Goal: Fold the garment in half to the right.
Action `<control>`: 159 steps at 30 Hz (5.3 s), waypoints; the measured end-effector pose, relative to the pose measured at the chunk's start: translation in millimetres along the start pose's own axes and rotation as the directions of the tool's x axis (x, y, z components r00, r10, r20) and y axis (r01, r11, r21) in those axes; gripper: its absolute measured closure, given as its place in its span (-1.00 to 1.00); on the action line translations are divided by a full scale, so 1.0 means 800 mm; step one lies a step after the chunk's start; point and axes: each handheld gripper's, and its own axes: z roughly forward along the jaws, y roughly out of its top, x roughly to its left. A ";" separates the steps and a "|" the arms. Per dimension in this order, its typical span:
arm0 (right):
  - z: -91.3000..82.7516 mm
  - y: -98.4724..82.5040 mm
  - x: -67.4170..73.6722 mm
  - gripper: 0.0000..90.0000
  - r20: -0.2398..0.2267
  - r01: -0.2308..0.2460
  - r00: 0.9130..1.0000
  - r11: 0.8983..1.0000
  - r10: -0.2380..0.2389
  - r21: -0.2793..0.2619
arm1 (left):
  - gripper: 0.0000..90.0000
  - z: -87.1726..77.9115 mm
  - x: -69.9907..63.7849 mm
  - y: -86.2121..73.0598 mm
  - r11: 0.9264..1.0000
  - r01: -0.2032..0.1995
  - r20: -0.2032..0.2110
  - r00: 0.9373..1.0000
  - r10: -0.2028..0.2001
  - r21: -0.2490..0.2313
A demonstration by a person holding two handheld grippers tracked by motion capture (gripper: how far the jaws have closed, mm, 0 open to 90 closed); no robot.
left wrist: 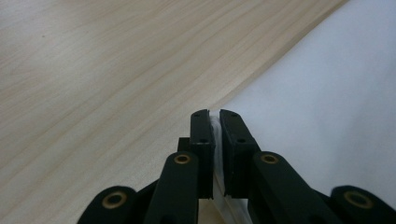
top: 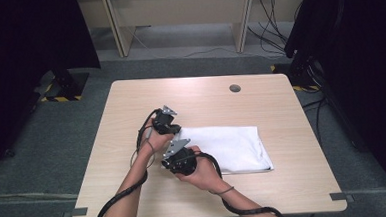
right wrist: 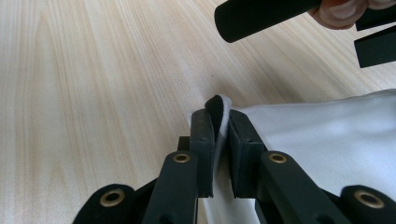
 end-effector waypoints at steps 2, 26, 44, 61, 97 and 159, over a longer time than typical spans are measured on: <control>0.000 0.001 0.000 0.82 -0.001 -0.002 1.000 1.000 0.002 -0.003 | 0.86 -0.001 0.000 0.000 1.000 0.001 -0.002 1.000 -0.001 -0.003; -0.015 0.008 0.003 0.83 -0.006 -0.016 1.000 0.999 0.016 -0.049 | 0.86 -0.018 -0.004 0.011 1.000 -0.021 -0.027 0.999 0.021 0.001; -0.032 0.015 0.000 0.83 -0.007 -0.024 1.000 0.995 0.023 -0.093 | 0.86 -0.037 -0.006 0.026 1.000 -0.030 -0.042 0.999 0.029 -0.009; -0.045 0.035 0.007 0.83 -0.003 -0.012 1.000 0.991 0.012 -0.136 | 0.86 -0.060 -0.001 0.033 0.999 -0.042 -0.068 0.997 0.041 -0.015; -0.047 0.059 0.015 0.83 -0.018 -0.003 1.000 0.987 0.000 -0.160 | 0.86 -0.085 0.005 0.039 0.999 -0.054 -0.095 0.994 0.053 -0.006; -0.046 0.082 0.028 0.84 -0.046 0.007 0.999 0.982 -0.015 -0.188 | 0.85 -0.119 0.018 0.039 0.998 -0.061 -0.130 0.990 0.063 0.020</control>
